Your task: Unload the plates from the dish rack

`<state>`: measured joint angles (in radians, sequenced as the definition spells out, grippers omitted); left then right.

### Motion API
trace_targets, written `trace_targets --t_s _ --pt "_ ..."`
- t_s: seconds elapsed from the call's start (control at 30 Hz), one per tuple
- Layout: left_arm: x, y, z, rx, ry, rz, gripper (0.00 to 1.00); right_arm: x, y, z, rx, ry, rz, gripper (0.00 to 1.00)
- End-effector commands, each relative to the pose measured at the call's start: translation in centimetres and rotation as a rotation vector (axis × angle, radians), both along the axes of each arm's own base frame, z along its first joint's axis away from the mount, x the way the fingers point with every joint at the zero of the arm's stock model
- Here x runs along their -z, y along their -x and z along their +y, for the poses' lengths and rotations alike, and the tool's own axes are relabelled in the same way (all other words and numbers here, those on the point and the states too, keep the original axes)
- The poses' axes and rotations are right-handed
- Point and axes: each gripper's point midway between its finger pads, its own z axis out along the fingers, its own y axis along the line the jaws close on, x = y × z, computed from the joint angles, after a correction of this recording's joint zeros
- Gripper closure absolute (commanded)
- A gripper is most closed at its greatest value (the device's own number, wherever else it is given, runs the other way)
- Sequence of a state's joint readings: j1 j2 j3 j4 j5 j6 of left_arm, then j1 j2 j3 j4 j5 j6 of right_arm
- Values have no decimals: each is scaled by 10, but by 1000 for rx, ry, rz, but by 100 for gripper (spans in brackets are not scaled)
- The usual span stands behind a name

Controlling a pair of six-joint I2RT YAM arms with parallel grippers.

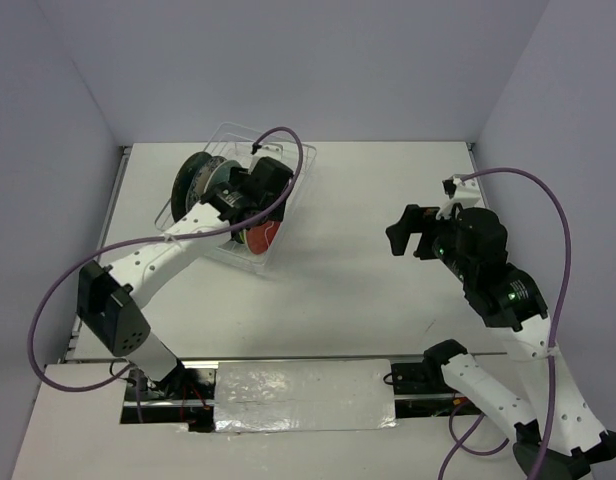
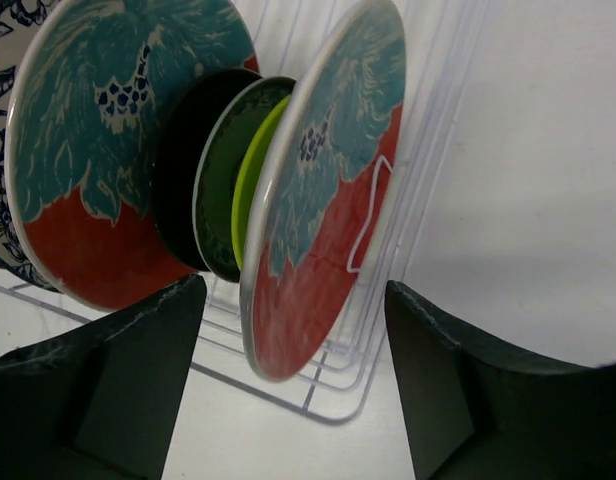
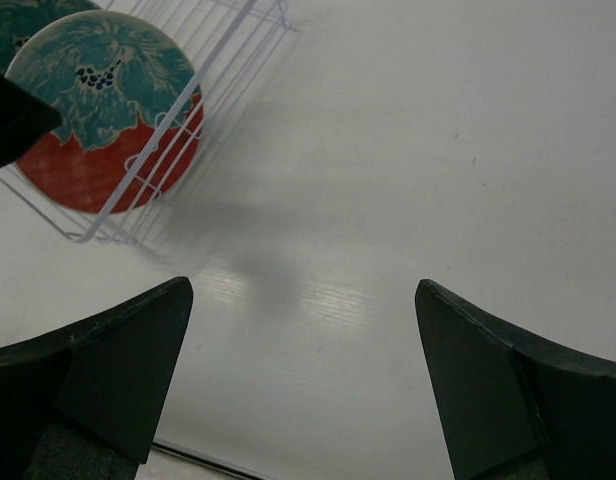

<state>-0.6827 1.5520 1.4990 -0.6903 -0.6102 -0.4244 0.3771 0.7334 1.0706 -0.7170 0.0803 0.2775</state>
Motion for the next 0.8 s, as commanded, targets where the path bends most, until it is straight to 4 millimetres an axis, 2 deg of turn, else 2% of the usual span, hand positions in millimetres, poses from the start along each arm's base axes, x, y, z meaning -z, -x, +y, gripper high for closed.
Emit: trace_targets --t_s 0.0,0.13,0.23,0.27,0.3,0.47,0.53,0.67,0.7,0.77 --pt "-23 -23 7 -95 -19 -103 17 -8 -1 12 -63 -17 -48 0" --pt "-19 -33 3 -101 -30 -123 23 0 0 15 -81 -14 -42 0" --pt "-12 -38 4 -100 -68 -104 36 4 -1 18 -96 -16 -43 0" --pt "-6 -39 3 -98 -79 -91 48 4 -1 19 -98 -18 -47 0" --pt "-4 -40 3 -98 -81 -87 51 8 -2 19 -99 -18 -39 0" --pt "10 -44 5 -89 -73 -59 54 8 -4 22 -105 -22 -39 0" --pt "15 -45 7 -92 -75 -46 59 8 -3 23 -110 -22 -40 0" --pt "15 -43 12 -108 -84 -40 92 5 -4 24 -108 -31 -52 0" --pt "12 -43 13 -111 -80 -45 97 4 -3 25 -111 -32 -53 0" --pt "4 -42 14 -110 -71 -64 100 5 -4 25 -113 -31 -52 0"
